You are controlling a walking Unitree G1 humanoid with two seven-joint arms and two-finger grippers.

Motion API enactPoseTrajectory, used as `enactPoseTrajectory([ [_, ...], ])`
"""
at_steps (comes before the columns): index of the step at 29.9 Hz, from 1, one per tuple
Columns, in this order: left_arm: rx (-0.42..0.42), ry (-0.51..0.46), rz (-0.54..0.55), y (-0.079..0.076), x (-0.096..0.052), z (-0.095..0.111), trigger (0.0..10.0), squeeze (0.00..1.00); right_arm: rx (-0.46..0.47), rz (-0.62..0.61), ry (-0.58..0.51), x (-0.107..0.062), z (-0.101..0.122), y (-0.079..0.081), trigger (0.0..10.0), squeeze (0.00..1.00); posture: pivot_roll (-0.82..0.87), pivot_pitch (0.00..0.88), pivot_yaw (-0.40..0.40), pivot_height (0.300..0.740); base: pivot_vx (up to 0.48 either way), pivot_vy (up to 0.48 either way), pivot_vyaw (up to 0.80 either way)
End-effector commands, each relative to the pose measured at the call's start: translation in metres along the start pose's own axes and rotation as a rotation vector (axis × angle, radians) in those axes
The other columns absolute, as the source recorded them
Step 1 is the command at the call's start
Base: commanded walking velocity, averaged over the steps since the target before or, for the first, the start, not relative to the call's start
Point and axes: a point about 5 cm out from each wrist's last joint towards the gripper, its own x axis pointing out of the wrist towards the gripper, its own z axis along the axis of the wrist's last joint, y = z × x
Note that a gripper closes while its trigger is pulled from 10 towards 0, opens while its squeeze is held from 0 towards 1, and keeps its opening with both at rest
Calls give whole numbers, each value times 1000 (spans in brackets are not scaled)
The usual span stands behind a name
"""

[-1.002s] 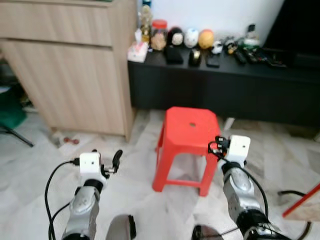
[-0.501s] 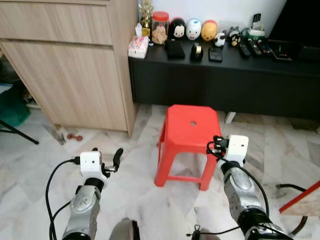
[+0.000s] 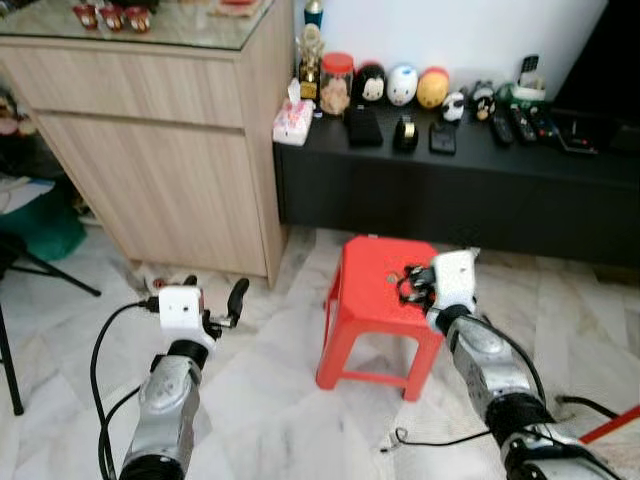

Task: Hang keys on a hook

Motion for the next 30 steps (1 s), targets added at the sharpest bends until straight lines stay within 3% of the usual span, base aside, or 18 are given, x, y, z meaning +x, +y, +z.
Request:
enactPoseTrajectory([
  [1, -3, 5, -15, -1, -1, 0, 10000, 0, -43, 52, 87, -4, -15, 2, 10000, 0, 140, 60, -72, 740, 0, 0, 0],
  [5, -5, 35, -55, -3, -1, -1, 10000, 0, -87, 56, 138, -5, -20, 1, 10000, 0, 141, 60, -74, 740, 0, 0, 0],
  [7, -22, 51, -82, -6, 0, -2, 10000, 0, -78, 47, 128, -4, -16, 1, 10000, 0, 140, 61, -74, 740, 0, 0, 0],
  [9, -117, 88, -151, -13, 3, 0, 10000, 0, -2, -26, 49, 3, 3, -1, 10000, 0, 142, 67, -78, 740, 0, 0, 0],
  [11, -117, 88, -151, -13, 3, 0, 10000, 0, -2, -26, 49, 3, 3, -1, 10000, 0, 142, 67, -78, 740, 0, 0, 0],
  [14, -193, 143, -337, -30, 3, 4, 10000, 0, 104, -75, -46, 9, 28, 2, 10000, 0, 147, 74, -81, 740, 0, 0, 0],
  [16, -203, 149, -373, -33, 2, 6, 10000, 0, 122, -73, -67, 11, 34, 4, 10000, 0, 150, 75, -82, 740, 0, 0, 0],
  [18, -242, 185, -518, -46, -2, 13, 10000, 0, 171, -72, -134, 15, 54, 10, 10000, 0, 153, 79, -84, 740, 0, 0, 0],
  [20, -262, 199, -582, -51, -5, 16, 10000, 0, 199, -67, -157, 16, 62, 13, 10000, 0, 154, 79, -85, 740, 0, 0, 0],
  [24, -267, 235, -723, -63, -13, 20, 10000, 0, 261, 9, -186, 17, 76, 26, 10000, 0, 151, 85, -88, 740, 0, 0, 0],
  [30, -228, 270, -800, -71, -17, 27, 10000, 0, 219, 59, -162, 15, 84, 36, 10000, 0, 145, 91, -90, 740, 0, 0, 0],
])
